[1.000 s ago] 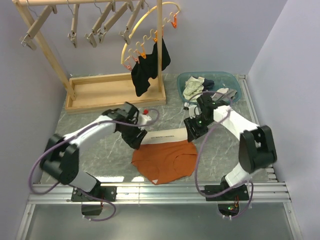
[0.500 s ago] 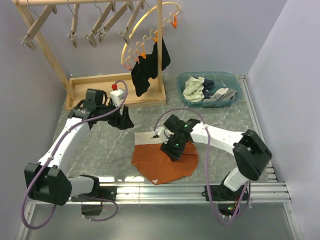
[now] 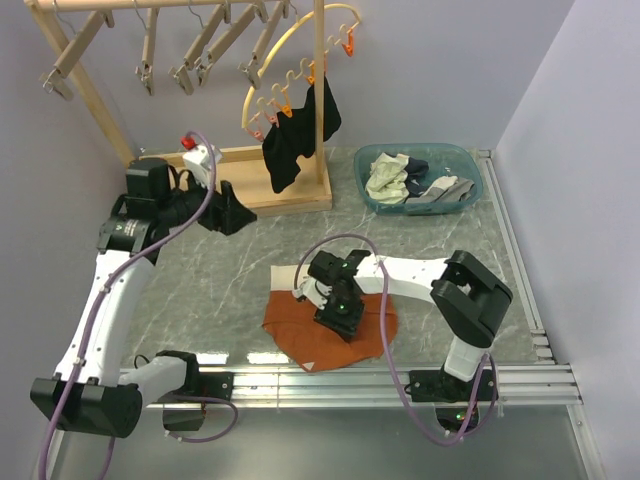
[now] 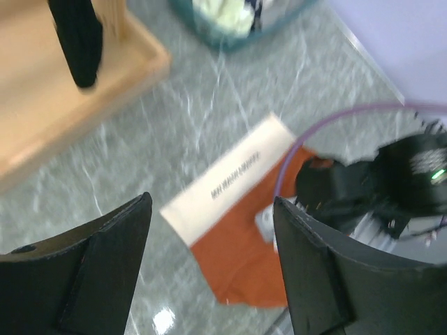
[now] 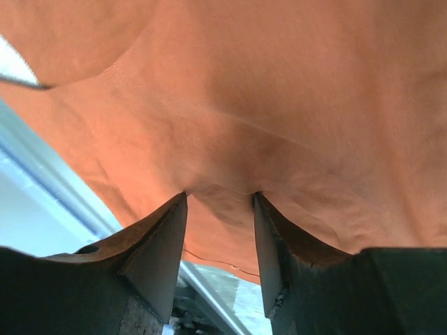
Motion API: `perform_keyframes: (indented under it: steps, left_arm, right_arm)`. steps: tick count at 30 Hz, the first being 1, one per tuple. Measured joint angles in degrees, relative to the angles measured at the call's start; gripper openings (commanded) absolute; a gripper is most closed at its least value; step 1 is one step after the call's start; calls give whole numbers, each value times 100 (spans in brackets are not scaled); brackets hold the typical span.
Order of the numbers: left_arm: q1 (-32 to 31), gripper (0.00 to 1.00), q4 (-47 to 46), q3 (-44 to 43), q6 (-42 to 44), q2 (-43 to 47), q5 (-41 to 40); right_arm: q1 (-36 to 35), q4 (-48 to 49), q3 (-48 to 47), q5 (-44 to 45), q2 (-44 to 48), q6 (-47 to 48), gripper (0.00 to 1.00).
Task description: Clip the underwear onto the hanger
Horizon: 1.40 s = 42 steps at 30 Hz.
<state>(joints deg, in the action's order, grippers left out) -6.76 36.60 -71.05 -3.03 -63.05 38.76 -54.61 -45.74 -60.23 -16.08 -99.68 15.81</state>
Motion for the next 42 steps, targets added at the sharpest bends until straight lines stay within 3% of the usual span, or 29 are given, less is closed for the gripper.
perform_keyframes:
  steps: [8,14,19,23,30,36,39,42]
  left_arm:
    - [0,81,-413,-1058,-389,94,-341]
    - [0,80,-763,-2201,-435,-251,-1040]
    - [0,79,-1021,-2935,-590,-870,-1394]
    - [0,81,-1255,-3438,-872,-1545,-1567]
    - [-92,80,-1414,-3995,-1296,-2356,-1759]
    - [-249,82,-1475,-4415,-1355,-2507,-2039]
    - [-63,88,-1462,-4782,-1250,-2463,-2124]
    - [535,91,-1425,-5077,-1145,-2304,-2105]
  right_arm:
    - [-61,-393,-369,-267,-24,-160,68]
    - [715,-446,-1261,-407,481,-319,74]
    - [1764,-323,-1698,-527,1121,-509,75]
    - [2155,-319,-1742,-586,1436,-614,76]
    - [2500,-319,-1733,-640,1464,-728,76]
    - [2610,-315,-1714,-673,1482,-745,76]
    - [2625,-310,-1659,-723,1519,-745,76]
    - [2638,-321,-1613,-741,1556,-745,76]
